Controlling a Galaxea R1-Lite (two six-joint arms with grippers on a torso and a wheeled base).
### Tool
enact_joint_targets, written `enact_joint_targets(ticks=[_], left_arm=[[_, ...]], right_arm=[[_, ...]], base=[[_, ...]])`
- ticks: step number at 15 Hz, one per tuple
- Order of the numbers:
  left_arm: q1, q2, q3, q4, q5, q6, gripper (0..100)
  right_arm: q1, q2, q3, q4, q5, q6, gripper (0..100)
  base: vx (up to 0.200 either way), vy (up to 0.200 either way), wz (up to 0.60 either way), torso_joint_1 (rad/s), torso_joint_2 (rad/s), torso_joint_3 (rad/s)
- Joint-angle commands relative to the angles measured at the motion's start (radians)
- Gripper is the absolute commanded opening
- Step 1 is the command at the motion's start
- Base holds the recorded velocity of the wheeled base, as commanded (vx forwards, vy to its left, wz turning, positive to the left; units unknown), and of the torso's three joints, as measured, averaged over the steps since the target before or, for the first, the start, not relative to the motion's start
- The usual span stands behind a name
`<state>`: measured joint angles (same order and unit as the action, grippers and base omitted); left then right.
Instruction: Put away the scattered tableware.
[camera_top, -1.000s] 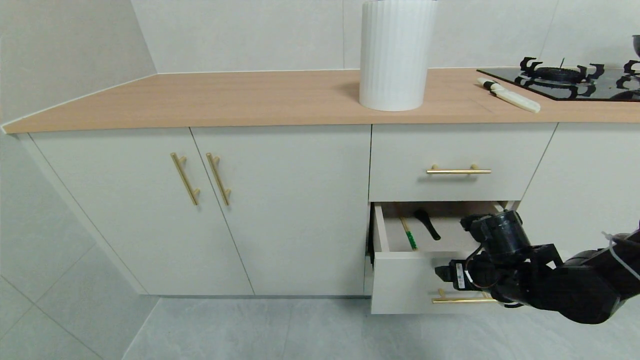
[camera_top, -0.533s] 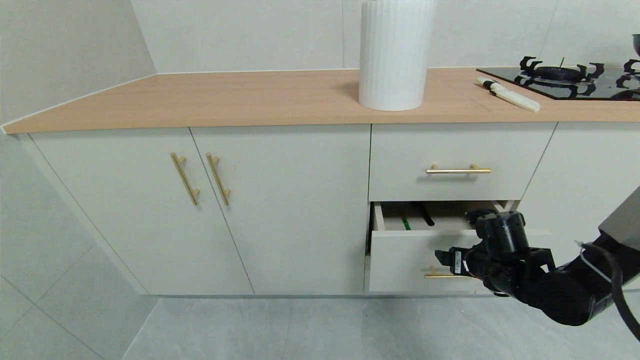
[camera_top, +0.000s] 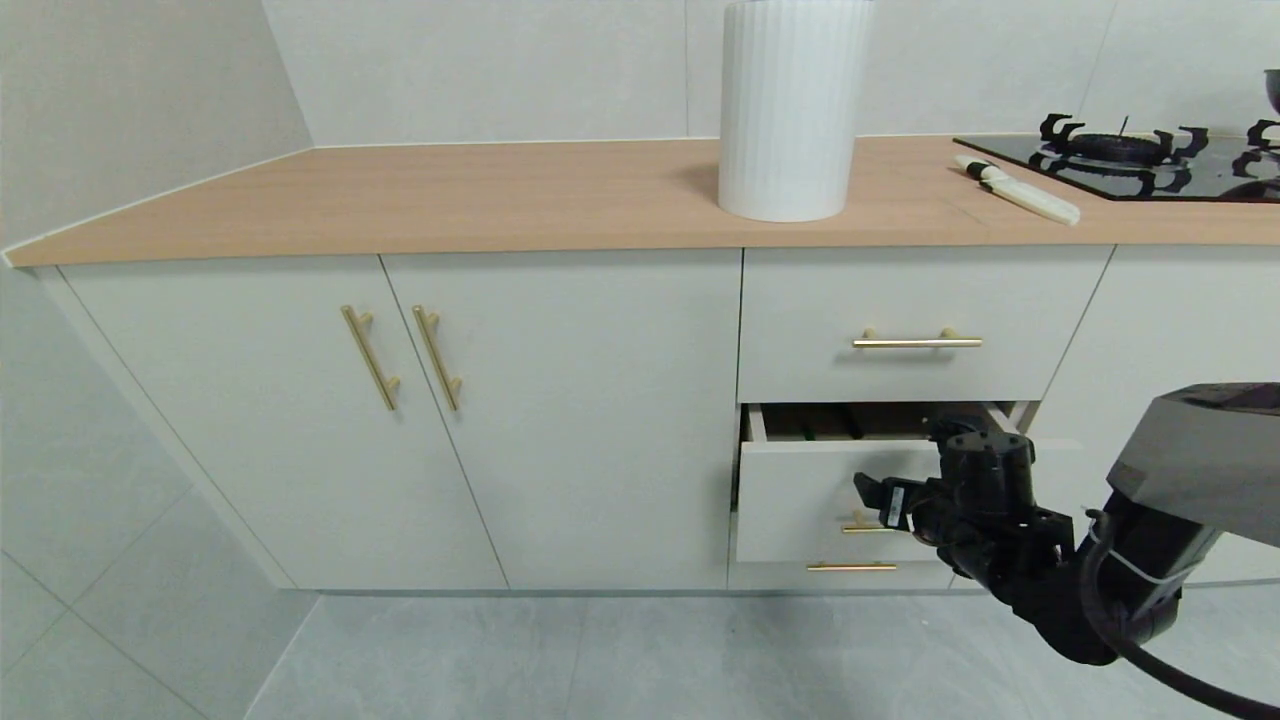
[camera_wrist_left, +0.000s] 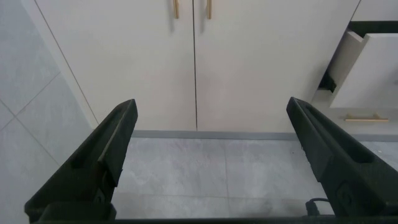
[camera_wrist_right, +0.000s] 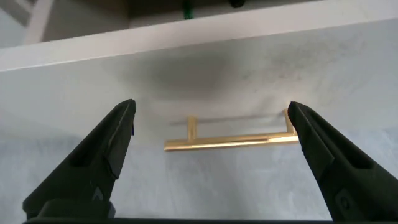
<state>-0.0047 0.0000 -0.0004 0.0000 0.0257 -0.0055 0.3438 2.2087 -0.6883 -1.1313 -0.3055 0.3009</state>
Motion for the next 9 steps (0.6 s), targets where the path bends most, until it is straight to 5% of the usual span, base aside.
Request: enact_joint_targets(ticks=[1,9], left_arm=[[0.000,0.000,0.000,0.000,0.000,-0.001,100],[0.000,0.000,0.000,0.000,0.000,-0.001,100]], right_arm=[[-0.006,0.074,-0.023,-0.038,-0.007,0.001,100],[-0.037,0.187,-0.129,-0.182,-0.064,0.004,100]], base=[[0.000,0.000,0.00,0.000,0.00,0.000],[0.000,0.000,0.00,0.000,0.00,0.000]])
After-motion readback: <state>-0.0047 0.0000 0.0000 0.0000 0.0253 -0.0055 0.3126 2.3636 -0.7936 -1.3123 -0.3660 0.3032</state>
